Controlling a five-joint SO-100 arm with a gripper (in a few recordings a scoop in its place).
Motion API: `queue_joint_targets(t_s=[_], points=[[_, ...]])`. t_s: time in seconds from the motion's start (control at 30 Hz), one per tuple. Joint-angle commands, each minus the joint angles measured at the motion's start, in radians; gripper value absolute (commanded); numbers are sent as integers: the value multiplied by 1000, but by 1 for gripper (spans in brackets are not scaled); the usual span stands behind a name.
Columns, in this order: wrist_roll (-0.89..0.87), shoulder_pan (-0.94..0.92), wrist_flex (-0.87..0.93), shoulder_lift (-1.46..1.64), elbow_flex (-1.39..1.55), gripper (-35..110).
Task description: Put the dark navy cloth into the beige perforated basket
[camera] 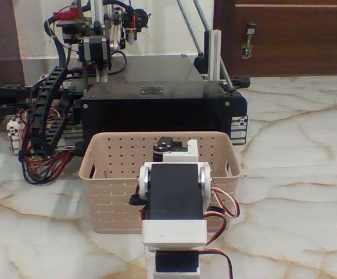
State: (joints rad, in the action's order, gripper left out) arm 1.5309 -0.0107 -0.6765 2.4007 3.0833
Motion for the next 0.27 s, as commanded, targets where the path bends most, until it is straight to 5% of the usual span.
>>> queue_joint_targets(t_s=[0.0,0.23], points=[[-2,-6,-15,21,0,0],[5,-14,-18,20,-2,0]])
